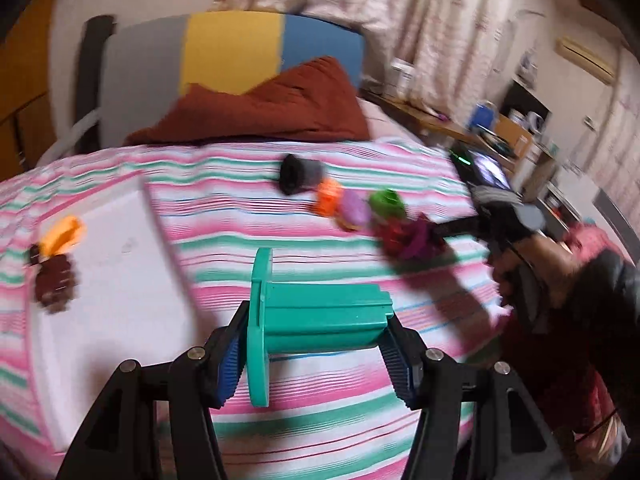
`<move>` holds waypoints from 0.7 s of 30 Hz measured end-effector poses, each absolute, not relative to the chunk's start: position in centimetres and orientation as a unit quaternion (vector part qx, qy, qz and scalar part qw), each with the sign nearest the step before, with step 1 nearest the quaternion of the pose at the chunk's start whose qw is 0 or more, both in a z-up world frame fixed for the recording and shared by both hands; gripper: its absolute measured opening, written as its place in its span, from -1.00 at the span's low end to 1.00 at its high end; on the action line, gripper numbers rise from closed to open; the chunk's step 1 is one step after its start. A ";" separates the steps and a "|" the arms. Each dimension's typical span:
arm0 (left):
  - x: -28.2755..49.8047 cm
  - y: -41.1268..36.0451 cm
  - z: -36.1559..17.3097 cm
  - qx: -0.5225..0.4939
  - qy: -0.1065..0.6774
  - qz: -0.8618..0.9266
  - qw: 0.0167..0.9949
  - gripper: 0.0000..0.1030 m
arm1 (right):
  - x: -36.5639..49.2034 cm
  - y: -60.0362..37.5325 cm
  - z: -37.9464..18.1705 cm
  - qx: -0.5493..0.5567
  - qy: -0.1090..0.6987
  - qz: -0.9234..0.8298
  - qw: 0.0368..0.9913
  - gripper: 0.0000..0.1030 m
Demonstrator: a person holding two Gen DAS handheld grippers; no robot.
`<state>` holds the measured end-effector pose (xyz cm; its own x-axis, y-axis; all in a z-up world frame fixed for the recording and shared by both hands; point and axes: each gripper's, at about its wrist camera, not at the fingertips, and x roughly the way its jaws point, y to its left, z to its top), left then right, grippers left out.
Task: Organize rigid objects
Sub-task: 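Carry the teal piece into the tray beside the knob and open the left gripper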
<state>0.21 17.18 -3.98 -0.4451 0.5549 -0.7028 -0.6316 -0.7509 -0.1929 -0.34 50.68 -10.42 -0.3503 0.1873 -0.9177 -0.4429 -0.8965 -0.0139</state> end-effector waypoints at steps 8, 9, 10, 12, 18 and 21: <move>-4.9 8.9 -4.5 -0.425 -0.003 0.877 0.222 0.18 | -0.5 50.2 -10.5 -0.534 0.123 0.808 0.216 -0.49; -5.6 7.7 -4.8 -0.433 -0.010 0.877 0.207 0.18 | -0.5 50.2 -10.5 -0.534 0.121 0.808 0.217 -0.49; -6.0 7.0 -5.1 -0.439 -0.011 0.877 0.194 0.18 | -0.3 49.7 -10.3 -0.534 0.120 0.808 0.217 -0.49; -6.9 5.7 -5.7 -0.451 -0.015 0.875 0.178 0.18 | -0.3 49.6 -10.3 -0.534 0.117 0.808 0.218 -0.49; -9.4 4.0 -7.2 -0.482 -0.014 0.861 0.164 0.18 | -0.4 49.4 -10.3 -0.535 0.114 0.808 0.220 -0.49; -11.2 4.0 -7.9 -0.497 -0.014 0.853 0.159 0.19 | -0.4 49.3 -10.3 -0.535 0.114 0.808 0.221 -0.49</move>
<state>-11.24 4.00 -7.94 -0.4560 0.2843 -0.8433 -0.2573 -0.9492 -0.1809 -0.35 49.25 -10.27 -0.3310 0.2352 -0.9139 -0.4780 -0.8768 -0.0526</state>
